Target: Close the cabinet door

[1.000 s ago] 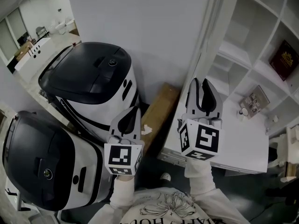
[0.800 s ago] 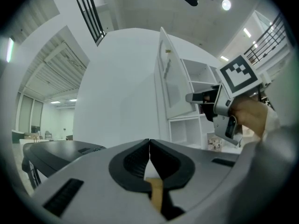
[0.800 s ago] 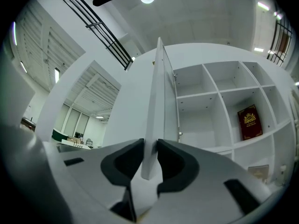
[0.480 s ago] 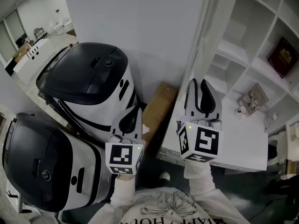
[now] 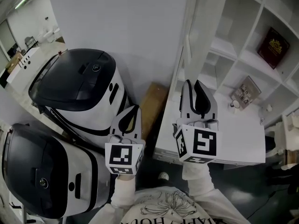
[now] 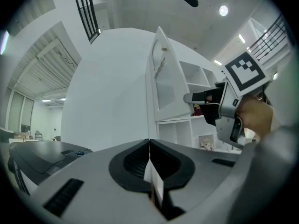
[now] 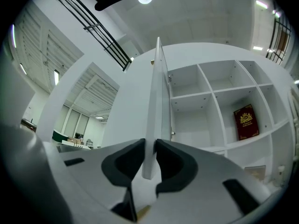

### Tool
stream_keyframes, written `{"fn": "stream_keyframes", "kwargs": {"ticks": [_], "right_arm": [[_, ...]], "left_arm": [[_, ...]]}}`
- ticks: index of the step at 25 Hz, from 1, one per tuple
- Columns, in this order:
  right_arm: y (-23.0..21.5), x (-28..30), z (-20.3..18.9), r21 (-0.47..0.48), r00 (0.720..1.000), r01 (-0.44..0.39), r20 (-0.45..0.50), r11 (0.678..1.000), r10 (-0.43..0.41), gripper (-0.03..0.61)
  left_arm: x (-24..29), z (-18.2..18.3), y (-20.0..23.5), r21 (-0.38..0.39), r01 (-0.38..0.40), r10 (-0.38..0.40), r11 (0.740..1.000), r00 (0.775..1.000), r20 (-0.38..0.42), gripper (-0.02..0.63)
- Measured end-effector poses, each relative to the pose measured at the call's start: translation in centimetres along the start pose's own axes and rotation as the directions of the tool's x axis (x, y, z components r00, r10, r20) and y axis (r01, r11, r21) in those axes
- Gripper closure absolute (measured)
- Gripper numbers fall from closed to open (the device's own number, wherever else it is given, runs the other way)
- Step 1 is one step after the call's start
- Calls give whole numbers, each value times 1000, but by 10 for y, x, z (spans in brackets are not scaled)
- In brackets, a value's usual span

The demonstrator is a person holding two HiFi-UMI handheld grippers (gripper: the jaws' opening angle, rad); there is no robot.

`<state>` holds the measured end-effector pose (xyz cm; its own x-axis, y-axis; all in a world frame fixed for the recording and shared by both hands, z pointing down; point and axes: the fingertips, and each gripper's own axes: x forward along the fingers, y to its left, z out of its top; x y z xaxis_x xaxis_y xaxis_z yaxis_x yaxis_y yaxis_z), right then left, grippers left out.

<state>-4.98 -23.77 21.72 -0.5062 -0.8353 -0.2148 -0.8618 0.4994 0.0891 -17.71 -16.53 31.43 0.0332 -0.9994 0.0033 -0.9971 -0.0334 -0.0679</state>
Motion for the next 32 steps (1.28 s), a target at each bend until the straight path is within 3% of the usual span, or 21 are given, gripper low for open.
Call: {"fn": "stream_keyframes", "kwargs": {"ticks": [15,32], "right_arm": [[-67,-17,-5,8,998,63,1,998,-63,512],[-143,-17,-15,14,997,72,23,997,-73,504]], "left_arm": [[38,2,-62,5,120,-120,993,993,3,609],[83,-2,-119,6,176,-176,984,984,-9,609]]}}
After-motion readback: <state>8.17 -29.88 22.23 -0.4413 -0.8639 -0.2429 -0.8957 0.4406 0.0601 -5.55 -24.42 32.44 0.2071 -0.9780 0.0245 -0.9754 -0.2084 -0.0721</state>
